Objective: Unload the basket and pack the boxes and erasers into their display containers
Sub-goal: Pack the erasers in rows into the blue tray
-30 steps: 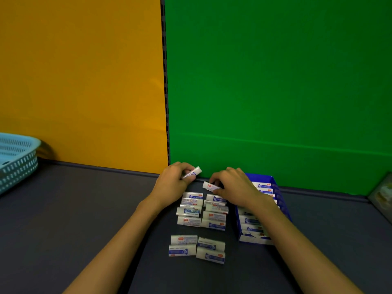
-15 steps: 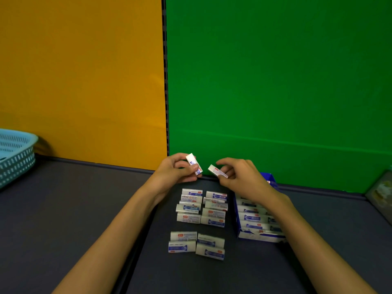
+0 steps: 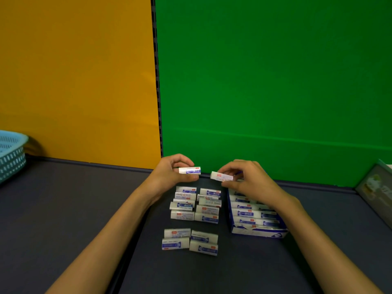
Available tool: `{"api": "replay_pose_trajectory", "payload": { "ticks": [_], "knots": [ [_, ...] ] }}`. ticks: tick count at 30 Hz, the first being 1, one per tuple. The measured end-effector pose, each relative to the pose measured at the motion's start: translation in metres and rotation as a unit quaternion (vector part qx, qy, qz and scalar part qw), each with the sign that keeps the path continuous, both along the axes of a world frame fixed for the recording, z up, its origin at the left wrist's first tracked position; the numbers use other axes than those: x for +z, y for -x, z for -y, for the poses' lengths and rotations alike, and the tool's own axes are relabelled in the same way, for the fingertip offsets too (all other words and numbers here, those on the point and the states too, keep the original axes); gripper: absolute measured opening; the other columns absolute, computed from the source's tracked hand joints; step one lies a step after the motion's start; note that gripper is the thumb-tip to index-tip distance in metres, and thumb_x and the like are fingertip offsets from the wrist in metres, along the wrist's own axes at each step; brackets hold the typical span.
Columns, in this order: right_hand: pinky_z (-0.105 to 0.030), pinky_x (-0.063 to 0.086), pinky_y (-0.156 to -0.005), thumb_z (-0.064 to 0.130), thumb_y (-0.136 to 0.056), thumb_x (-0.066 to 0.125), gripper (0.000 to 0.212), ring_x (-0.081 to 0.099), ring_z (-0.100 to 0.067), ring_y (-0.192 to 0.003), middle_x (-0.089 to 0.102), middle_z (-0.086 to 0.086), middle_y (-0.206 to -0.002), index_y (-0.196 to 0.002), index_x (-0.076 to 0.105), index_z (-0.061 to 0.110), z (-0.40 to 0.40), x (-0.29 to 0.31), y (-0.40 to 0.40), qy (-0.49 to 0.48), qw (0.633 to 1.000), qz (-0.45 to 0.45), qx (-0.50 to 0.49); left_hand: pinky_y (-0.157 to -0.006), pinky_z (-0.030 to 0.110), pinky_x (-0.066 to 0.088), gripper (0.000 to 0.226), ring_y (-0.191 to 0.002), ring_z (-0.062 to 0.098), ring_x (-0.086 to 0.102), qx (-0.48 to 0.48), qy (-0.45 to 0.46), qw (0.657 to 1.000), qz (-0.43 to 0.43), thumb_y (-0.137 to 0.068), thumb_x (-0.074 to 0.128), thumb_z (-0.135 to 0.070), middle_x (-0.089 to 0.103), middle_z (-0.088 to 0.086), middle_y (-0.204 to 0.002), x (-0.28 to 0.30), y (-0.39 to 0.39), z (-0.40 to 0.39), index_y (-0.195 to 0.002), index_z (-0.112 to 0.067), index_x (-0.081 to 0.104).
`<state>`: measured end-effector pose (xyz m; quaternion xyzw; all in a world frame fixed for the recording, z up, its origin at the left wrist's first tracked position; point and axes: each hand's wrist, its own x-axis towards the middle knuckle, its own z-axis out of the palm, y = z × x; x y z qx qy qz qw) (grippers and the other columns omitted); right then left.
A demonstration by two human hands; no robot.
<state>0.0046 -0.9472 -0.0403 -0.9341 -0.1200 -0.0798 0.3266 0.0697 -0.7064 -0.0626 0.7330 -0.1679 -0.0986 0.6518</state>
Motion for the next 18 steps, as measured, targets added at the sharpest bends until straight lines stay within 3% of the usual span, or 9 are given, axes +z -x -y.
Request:
{"api": "replay_pose_trajectory", "payload": {
  "ticks": [3, 6, 10, 15, 18],
  "knots": [
    [-0.018, 0.054, -0.076, 0.006, -0.083, 0.076, 0.028, 0.064, 0.001, -0.084, 0.069, 0.012, -0.096, -0.104, 0.070, 0.023, 0.005, -0.001, 0.004, -0.020, 1.000, -0.013, -0.008, -0.073, 0.018, 0.056, 0.035, -0.086, 0.010, 0.071, -0.010, -0.014, 1.000, 0.007, -0.074, 0.083, -0.006, 0.076, 0.002, -0.098, 0.000, 0.003, 0.004, -0.106, -0.014, 0.072],
    [-0.026, 0.058, -0.073, -0.005, -0.079, 0.072, 0.029, 0.064, -0.001, -0.074, 0.066, 0.004, -0.089, -0.097, 0.064, 0.017, 0.007, 0.000, 0.010, -0.109, 0.993, -0.036, -0.028, -0.072, 0.014, 0.053, 0.031, -0.083, 0.002, 0.069, -0.002, -0.031, 0.999, 0.028, -0.077, 0.082, -0.010, 0.076, -0.004, -0.096, 0.001, 0.005, 0.005, -0.106, -0.018, 0.075],
    [-0.028, 0.059, -0.080, 0.005, -0.077, 0.082, 0.028, 0.067, -0.005, -0.082, 0.069, 0.002, -0.092, -0.095, 0.063, 0.017, 0.008, 0.000, 0.012, -0.169, 0.984, -0.041, -0.021, -0.069, 0.012, 0.051, 0.028, -0.079, -0.001, 0.067, 0.007, -0.034, 0.999, 0.034, -0.078, 0.081, -0.010, 0.075, -0.006, -0.092, 0.001, 0.006, 0.004, -0.104, -0.017, 0.076],
    [-0.030, 0.057, -0.078, -0.001, -0.076, 0.081, 0.039, 0.066, -0.018, -0.078, 0.071, -0.003, -0.081, -0.105, 0.057, 0.008, 0.010, 0.001, 0.013, -0.322, 0.944, -0.073, 0.009, -0.069, 0.012, 0.051, 0.024, -0.080, -0.001, 0.067, 0.003, -0.044, 0.998, 0.047, -0.080, 0.080, -0.013, 0.076, -0.006, -0.092, -0.001, 0.006, 0.006, -0.102, -0.020, 0.076],
    [-0.029, 0.057, -0.077, -0.004, -0.078, 0.077, 0.048, 0.072, -0.025, -0.085, 0.075, -0.015, -0.096, -0.118, 0.055, 0.009, 0.011, 0.002, 0.015, -0.368, 0.925, -0.096, 0.023, -0.073, 0.016, 0.054, 0.025, -0.083, 0.003, 0.069, -0.006, -0.050, 0.997, 0.058, -0.079, 0.081, -0.015, 0.076, -0.007, -0.093, -0.002, 0.006, 0.007, -0.104, -0.020, 0.077]
  ]
}}
